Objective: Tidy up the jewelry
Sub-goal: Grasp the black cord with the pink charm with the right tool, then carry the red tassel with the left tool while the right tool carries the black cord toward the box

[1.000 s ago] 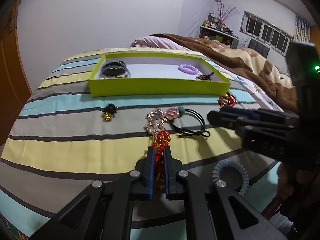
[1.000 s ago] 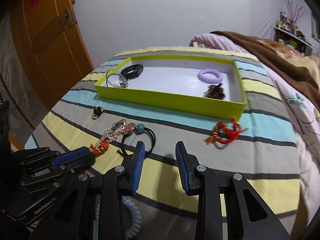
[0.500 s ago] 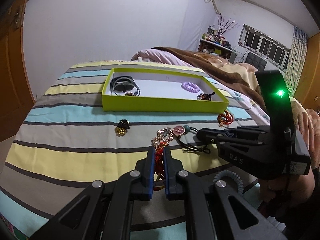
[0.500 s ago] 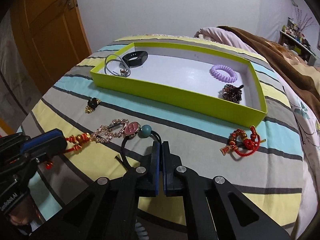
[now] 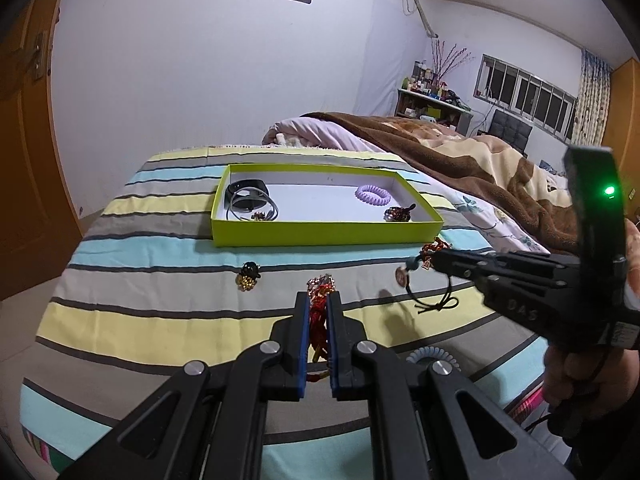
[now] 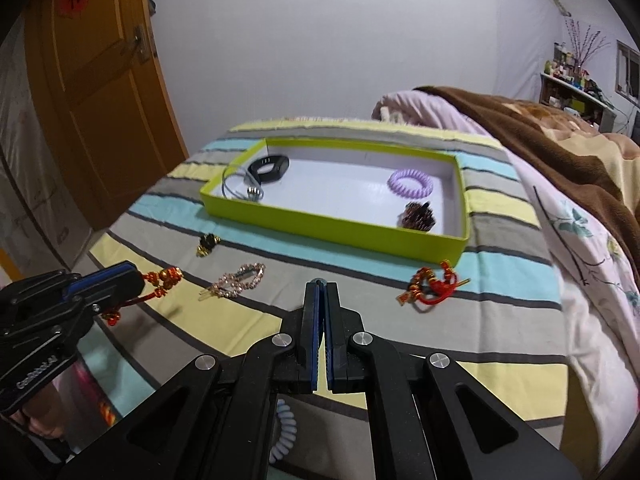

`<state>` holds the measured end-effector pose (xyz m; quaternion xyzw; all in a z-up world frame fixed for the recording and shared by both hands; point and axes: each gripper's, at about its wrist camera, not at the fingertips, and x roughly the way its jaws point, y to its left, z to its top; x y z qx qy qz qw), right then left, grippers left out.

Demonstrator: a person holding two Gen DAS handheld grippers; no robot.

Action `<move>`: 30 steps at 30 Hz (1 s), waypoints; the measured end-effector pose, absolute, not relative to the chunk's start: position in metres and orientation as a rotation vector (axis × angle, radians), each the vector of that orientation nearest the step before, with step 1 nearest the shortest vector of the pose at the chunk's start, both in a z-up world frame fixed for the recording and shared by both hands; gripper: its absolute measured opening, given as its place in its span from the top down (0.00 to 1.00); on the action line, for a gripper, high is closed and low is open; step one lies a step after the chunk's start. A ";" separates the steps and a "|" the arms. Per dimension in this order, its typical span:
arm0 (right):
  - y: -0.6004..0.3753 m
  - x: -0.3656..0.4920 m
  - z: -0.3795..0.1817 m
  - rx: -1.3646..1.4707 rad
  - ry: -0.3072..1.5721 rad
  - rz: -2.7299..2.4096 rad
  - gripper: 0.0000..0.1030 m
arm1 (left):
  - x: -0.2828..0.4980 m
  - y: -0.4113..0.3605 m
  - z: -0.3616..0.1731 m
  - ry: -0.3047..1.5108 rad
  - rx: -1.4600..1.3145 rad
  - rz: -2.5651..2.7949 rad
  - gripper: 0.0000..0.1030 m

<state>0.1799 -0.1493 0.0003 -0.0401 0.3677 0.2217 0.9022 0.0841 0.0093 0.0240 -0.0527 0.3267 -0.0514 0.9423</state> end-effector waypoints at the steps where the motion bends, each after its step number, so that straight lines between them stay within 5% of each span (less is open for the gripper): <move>1: -0.151 0.179 0.004 -0.078 0.750 0.459 0.99 | 0.084 0.009 0.026 0.665 -0.105 -0.104 0.92; 30: -0.165 0.240 0.041 -0.035 0.655 0.440 0.99 | 0.167 0.001 0.068 0.557 -0.042 -0.069 0.92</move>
